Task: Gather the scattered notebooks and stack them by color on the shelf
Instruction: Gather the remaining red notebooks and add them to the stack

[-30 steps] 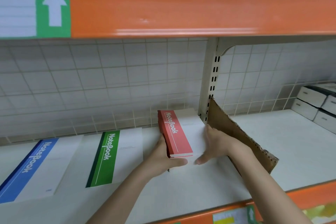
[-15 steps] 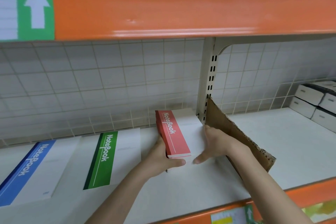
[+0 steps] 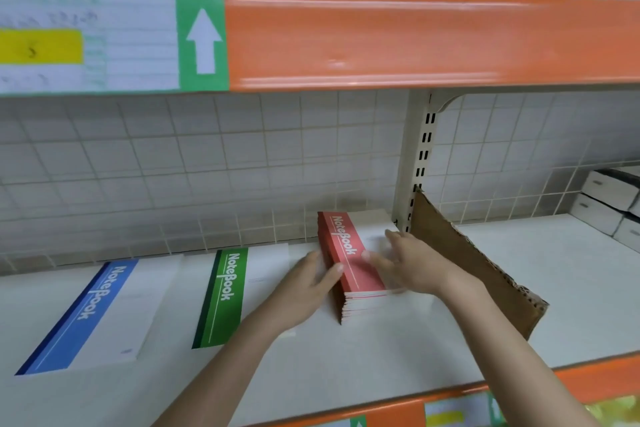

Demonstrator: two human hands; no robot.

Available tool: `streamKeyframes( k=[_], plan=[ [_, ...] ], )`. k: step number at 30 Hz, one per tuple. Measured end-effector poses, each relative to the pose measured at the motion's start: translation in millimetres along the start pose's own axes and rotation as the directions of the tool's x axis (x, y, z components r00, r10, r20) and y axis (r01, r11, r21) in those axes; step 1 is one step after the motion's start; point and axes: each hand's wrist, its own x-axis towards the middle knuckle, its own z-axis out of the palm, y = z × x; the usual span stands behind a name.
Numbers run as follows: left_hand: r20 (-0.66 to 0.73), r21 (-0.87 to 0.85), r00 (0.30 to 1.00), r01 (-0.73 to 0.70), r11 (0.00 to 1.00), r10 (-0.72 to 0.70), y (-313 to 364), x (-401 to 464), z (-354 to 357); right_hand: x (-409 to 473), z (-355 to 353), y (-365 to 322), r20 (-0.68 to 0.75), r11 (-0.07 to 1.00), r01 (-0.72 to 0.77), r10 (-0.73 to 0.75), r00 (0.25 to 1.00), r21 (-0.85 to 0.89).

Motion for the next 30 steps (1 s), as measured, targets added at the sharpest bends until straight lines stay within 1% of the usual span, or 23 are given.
streamKeyframes(
  k=[2, 4, 6, 9, 15, 18, 20, 24, 27, 30],
  plan=[
    [-0.048, 0.239, 0.999, 0.006, 0.971, 0.006, -8, -5, -13, 1, 10, -14, -0.001, 0.998, 0.040, -0.040, 0.999, -0.044],
    [-0.078, 0.409, 0.997, 0.022, 0.912, 0.011, -17, -13, -28, 3, 20, -29, 0.010, 0.995, 0.080, -0.080, 0.997, -0.052],
    [-0.108, 0.519, 0.994, 0.045, 0.854, 0.013, -28, -23, -45, 3, 30, -47, 0.006, 0.991, 0.104, -0.104, 0.995, -0.085],
    [-0.145, 0.615, 0.989, 0.089, 0.783, 0.001, -44, -42, -73, 2, 47, -77, 0.014, 0.982, 0.150, -0.149, 0.989, -0.115],
    [-0.208, 0.677, 0.978, 0.163, 0.717, -0.026, -80, -98, -127, -2, 95, -152, 0.115, 0.947, 0.292, -0.278, 0.954, -0.136],
    [-0.251, 0.677, 0.964, 0.238, 0.696, -0.085, -105, -133, -159, -6, 124, -196, 0.158, 0.935, 0.330, -0.309, 0.938, -0.131],
    [-0.291, 0.671, 0.947, 0.301, 0.678, -0.133, -122, -156, -182, -10, 144, -225, 0.196, 0.915, 0.384, -0.356, 0.914, -0.127],
    [-0.353, 0.642, 0.917, 0.381, 0.666, -0.185, -153, -203, -231, -19, 184, -286, 0.250, 0.872, 0.481, -0.446, 0.859, -0.096],
    [-0.408, 0.625, 0.891, 0.432, 0.650, -0.200, -173, -241, -267, -30, 214, -332, 0.260, 0.842, 0.537, -0.507, 0.822, -0.055],
    [-0.474, 0.605, 0.858, 0.482, 0.634, -0.200, -192, -284, -300, -44, 247, -380, 0.210, 0.792, 0.611, -0.597, 0.774, -0.003]
  ],
)
